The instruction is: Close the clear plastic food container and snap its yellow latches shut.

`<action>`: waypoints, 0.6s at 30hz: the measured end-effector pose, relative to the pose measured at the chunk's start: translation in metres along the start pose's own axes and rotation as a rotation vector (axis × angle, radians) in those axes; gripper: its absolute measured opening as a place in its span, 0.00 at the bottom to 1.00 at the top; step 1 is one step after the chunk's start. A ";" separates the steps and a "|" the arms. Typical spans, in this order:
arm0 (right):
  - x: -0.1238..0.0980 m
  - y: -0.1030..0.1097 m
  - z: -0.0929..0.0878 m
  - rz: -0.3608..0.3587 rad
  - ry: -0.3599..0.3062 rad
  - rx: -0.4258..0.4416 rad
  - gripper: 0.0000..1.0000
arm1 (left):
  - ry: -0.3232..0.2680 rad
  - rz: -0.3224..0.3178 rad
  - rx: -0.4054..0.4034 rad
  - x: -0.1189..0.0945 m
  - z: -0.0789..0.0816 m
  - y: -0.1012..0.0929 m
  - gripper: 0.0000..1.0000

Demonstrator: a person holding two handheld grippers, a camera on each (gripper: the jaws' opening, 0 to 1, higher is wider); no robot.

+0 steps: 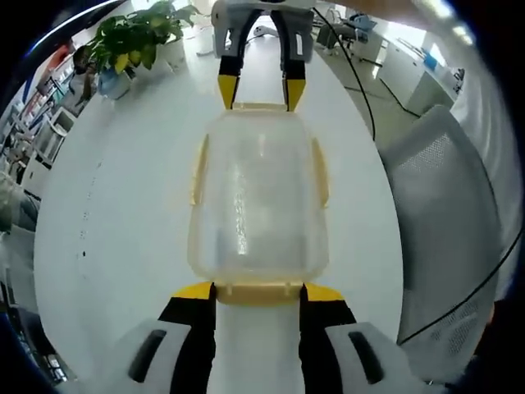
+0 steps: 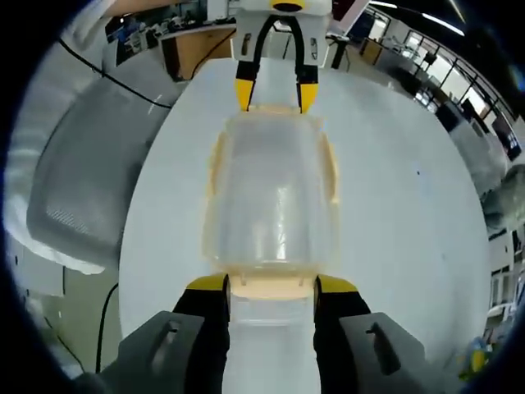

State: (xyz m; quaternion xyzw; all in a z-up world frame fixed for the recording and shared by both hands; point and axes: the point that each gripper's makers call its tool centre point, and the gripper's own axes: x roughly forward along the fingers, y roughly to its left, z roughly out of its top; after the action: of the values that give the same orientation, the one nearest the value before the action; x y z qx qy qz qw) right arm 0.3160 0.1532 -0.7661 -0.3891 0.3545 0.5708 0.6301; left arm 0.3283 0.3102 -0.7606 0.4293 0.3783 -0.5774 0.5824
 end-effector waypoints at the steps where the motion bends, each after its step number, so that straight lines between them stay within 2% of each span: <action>1: -0.001 0.000 -0.004 0.001 0.000 0.001 0.36 | 0.001 -0.001 0.001 0.001 0.003 0.000 0.34; 10: -0.007 0.003 -0.029 0.020 0.016 0.012 0.36 | 0.007 -0.026 0.000 0.018 0.024 -0.002 0.34; 18: -0.010 0.002 -0.040 0.028 0.023 0.022 0.36 | 0.006 -0.037 -0.001 0.026 0.034 -0.001 0.34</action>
State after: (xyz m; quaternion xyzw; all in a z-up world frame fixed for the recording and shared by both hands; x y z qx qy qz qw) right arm 0.3124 0.1129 -0.7749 -0.3837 0.3732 0.5713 0.6221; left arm 0.3271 0.2698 -0.7733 0.4236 0.3883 -0.5864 0.5709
